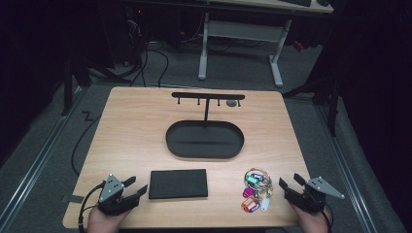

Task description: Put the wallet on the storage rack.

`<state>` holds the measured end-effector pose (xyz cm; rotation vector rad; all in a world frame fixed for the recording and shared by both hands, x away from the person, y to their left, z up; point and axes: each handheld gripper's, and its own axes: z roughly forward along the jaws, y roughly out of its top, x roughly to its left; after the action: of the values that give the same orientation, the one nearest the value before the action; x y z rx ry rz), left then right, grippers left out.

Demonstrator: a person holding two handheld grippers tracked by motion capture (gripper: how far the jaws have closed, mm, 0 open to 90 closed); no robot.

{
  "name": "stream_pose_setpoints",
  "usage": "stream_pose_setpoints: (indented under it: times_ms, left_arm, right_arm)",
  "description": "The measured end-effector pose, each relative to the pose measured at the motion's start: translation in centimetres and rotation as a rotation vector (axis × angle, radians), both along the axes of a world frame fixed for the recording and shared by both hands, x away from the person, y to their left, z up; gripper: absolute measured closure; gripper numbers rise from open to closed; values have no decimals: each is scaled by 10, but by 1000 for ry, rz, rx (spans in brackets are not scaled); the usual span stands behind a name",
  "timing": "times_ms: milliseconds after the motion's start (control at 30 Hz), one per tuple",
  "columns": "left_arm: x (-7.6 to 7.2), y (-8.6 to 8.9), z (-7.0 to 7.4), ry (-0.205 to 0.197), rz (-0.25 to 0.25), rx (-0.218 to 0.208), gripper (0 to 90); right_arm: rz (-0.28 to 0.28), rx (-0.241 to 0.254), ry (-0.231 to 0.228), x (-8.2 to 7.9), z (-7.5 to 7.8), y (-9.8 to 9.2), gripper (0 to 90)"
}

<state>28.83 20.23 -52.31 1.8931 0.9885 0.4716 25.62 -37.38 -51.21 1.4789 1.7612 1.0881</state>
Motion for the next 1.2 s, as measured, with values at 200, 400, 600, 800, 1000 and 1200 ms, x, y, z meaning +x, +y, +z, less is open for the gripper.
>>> stream_pose_setpoints:
  times_ms: [200, 400, 600, 800, 1000, 1200]
  left_arm:
    - [4, -6, 0, -15, 8, 40, 446]
    - [6, -5, -4, 9, 16, 57, 469]
    - [2, -2, -2, -2, 10, 56, 487]
    - [-9, -18, 4, -37, -71, 64, 536]
    - [-24, -55, 8, -59, -198, 141, 570]
    - [-23, -55, 10, -104, -145, 144, 699]
  right_arm:
    - [-5, -18, -21, -2, -1, -1, 298]
    - [13, -52, -17, -3, -1, -1, 306]
    - [41, -46, -10, 3, 0, 2, 308]
    - [56, -32, -6, 3, -1, 2, 317]
    - [55, -26, -7, 3, -1, 1, 317]
    - [61, -25, -10, 2, -1, 1, 317]
